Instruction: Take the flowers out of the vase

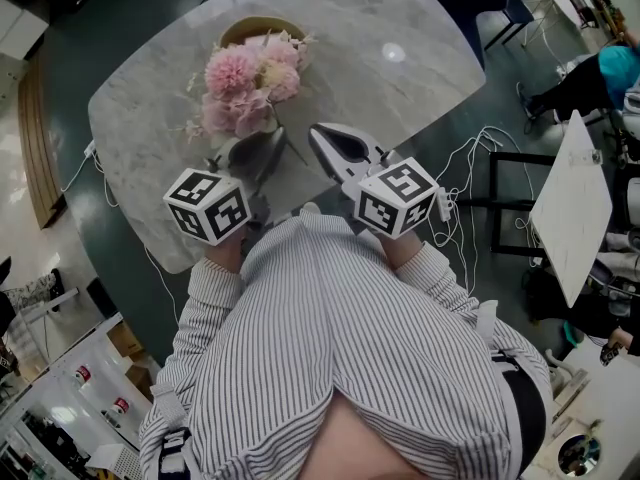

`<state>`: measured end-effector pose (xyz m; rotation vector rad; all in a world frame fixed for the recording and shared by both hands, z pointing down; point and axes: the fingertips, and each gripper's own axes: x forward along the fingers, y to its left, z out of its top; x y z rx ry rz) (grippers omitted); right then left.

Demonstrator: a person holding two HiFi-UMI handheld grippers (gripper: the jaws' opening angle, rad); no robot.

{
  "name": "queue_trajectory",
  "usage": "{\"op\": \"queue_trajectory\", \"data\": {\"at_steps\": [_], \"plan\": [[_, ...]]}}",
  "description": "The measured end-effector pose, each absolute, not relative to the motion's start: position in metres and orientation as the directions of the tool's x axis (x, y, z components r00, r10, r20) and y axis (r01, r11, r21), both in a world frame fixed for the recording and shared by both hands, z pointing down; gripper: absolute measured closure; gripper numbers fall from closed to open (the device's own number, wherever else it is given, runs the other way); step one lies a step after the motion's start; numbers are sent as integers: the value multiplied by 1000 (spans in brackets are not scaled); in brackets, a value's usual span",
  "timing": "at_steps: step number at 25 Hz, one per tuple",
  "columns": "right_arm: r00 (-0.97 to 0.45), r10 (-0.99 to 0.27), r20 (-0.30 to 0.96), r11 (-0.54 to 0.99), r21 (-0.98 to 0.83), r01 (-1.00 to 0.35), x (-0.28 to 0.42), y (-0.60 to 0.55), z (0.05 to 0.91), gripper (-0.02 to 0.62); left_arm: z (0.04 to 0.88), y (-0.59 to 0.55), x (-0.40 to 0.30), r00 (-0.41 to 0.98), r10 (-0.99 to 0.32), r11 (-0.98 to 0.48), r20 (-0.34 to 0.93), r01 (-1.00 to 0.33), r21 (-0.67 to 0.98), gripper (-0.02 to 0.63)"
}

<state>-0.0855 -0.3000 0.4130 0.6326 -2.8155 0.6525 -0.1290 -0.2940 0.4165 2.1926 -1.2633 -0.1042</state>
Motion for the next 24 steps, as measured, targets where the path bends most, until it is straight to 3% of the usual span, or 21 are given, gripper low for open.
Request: {"op": "queue_trajectory", "data": {"at_steps": [24], "plan": [[-894,-349,282,812,-385,-439,-88,-300,417,580,416,-295,-131,544,-811,-367,216,-759,537,575]]}}
